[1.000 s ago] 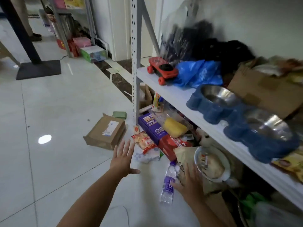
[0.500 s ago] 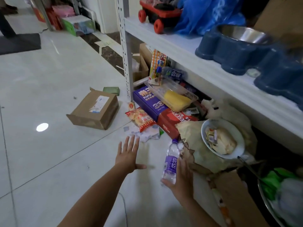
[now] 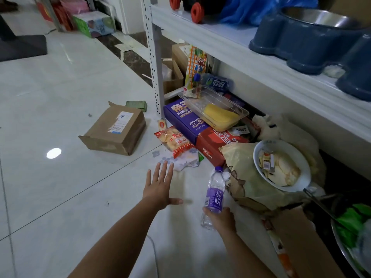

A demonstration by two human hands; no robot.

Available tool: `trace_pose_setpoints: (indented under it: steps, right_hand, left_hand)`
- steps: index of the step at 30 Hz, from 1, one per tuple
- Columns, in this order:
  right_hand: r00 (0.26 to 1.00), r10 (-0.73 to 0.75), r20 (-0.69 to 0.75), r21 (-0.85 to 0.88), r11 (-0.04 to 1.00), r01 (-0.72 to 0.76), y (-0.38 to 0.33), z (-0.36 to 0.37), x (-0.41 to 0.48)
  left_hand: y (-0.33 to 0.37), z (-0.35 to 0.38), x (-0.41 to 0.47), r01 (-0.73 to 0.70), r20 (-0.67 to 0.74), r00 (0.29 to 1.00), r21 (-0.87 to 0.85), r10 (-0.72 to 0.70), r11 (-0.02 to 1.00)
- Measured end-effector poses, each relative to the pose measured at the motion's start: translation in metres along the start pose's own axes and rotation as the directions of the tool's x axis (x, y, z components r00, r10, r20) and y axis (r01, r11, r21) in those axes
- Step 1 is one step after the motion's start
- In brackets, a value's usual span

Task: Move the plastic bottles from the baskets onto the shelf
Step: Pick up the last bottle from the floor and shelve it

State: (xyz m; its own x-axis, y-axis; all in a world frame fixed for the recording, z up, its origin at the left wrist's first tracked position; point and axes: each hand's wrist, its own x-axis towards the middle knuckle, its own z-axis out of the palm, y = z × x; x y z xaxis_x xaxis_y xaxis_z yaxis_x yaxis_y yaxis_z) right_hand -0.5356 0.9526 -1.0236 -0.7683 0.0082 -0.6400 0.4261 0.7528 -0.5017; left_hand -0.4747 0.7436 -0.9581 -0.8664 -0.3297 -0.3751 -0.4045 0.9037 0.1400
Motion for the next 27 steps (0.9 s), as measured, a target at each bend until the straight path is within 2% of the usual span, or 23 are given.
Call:
trace_pose_setpoints:
  steps: [7,12,16,24,27]
  right_hand:
    - [0.99,0.116,0.084,0.215,0.968,-0.132,-0.005,0.014,0.017]
    - [0.976,0.182,0.118,0.254,0.945,-0.207,-0.01,0.019,0.016]
    - [0.952,0.232,0.199,0.273,0.92,-0.281,-0.005,0.02,0.013]
    - [0.937,0.254,0.239,0.232,0.922,-0.309,0.0,0.018,0.007]
    - [0.939,0.237,0.248,0.282,0.91,-0.304,0.003,0.019,0.006]
  left_hand:
    - [-0.013,0.006,-0.002,0.0,0.008,1.0,0.024,0.0,1.0]
    - [-0.014,0.008,-0.002,-0.012,0.026,1.0,0.024,0.012,1.0]
    - [-0.009,0.006,-0.002,-0.04,0.03,0.999,0.055,0.038,0.998]
    - [-0.007,0.004,-0.001,-0.053,0.02,0.998,0.065,0.051,0.996]
    - [-0.008,0.003,-0.002,-0.045,0.018,0.999,0.07,0.044,0.997]
